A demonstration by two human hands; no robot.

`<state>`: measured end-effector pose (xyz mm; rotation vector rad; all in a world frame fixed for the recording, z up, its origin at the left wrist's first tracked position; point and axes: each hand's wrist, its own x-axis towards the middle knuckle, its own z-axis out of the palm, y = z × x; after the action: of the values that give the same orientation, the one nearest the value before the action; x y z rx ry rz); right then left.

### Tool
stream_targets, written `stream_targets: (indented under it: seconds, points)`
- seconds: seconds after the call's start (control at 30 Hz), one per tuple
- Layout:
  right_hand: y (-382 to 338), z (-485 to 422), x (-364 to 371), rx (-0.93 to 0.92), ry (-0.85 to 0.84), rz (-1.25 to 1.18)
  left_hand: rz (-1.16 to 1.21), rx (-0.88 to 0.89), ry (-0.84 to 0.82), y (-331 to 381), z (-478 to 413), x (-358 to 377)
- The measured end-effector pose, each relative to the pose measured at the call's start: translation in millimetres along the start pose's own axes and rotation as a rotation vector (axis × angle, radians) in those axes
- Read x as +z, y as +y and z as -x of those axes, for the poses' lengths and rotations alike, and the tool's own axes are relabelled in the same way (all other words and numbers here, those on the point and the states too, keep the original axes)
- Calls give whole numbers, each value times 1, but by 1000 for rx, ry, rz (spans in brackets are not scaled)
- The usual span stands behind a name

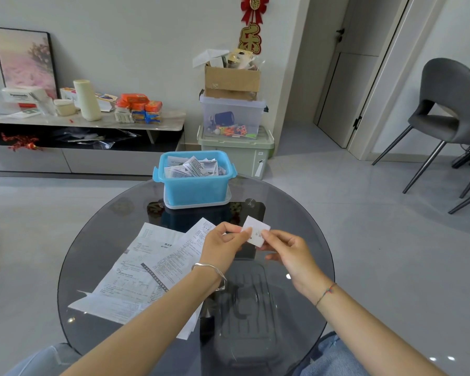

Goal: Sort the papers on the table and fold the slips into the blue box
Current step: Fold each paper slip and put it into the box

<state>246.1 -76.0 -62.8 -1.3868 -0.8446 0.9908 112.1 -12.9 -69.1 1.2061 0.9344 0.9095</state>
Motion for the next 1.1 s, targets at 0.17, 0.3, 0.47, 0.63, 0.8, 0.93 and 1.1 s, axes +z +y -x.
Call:
stream_targets:
  seconds: [0.17, 0.3, 0.47, 0.63, 0.8, 0.93, 1.1]
  points:
    - [2, -3, -1, -21, -29, 61, -114, 12, -31, 1, -1, -9]
    - [3, -3, -2, -42, -87, 125, -89, 23, -83, 7, -2, -15]
    - [5, -2, 6, 34, -103, 33, -37, 50, -61, 9, -3, -15]
    - [4, -3, 4, 44, -112, 91, -69, 14, -56, 5, -5, -17]
    - [3, -2, 4, 8, -189, 187, -457, 250, -234, 17, -14, -28]
    - [0, -3, 11, 26, -212, 130, -565, 312, -263, 28, -22, -34]
    - [-15, -16, 18, 10, -228, 165, -484, 265, -187, 34, -30, -42]
